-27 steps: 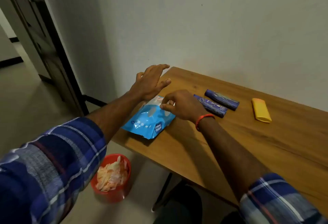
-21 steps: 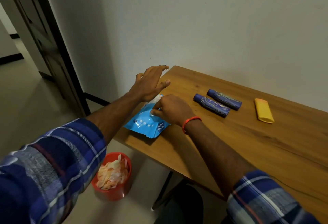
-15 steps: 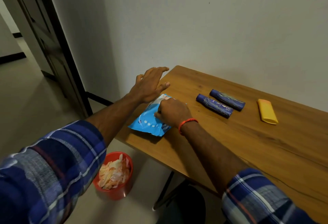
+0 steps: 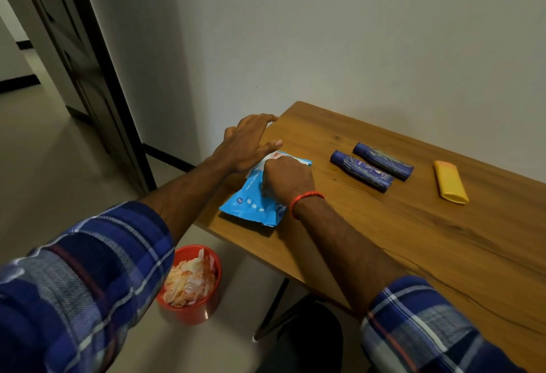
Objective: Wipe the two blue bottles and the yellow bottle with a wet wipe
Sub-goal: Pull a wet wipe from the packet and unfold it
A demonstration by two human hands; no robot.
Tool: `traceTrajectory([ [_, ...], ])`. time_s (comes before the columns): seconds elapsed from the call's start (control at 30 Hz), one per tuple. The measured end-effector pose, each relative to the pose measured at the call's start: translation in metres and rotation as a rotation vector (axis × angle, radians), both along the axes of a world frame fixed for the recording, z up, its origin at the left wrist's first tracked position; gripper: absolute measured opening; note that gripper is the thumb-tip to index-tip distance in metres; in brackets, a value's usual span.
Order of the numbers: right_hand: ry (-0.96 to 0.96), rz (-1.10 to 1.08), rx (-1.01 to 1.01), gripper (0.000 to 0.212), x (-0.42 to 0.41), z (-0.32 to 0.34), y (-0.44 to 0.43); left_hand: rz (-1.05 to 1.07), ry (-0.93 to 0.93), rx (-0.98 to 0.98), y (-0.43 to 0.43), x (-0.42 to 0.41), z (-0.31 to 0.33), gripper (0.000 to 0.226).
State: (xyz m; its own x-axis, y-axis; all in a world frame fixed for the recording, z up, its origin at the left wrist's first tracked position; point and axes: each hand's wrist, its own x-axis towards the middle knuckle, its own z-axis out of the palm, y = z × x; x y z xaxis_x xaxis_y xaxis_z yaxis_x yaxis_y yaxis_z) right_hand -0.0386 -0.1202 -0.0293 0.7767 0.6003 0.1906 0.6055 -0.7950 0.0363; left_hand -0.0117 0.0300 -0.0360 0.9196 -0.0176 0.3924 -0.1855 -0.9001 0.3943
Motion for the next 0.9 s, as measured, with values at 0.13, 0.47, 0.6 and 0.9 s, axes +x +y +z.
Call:
traceTrajectory([
  [0.13,-0.009,0.019,0.034,0.021,-0.001,-0.002,0.002,-0.018,0.054,-0.019,0.0,0.002,-0.008,0.065],
  [0.47,-0.049,0.14,-0.093,0.026,-0.008,-0.004,-0.006,-0.007,0.115,-0.022,0.006,0.001,-0.014,0.069],
  [0.6,-0.078,0.167,-0.175,0.028,-0.009,-0.001,-0.007,-0.016,0.198,-0.05,0.006,-0.001,-0.016,0.07],
  [0.9,-0.03,0.183,-0.191,0.031,-0.001,-0.007,-0.012,-0.029,0.256,-0.065,0.002,-0.006,-0.018,0.072],
])
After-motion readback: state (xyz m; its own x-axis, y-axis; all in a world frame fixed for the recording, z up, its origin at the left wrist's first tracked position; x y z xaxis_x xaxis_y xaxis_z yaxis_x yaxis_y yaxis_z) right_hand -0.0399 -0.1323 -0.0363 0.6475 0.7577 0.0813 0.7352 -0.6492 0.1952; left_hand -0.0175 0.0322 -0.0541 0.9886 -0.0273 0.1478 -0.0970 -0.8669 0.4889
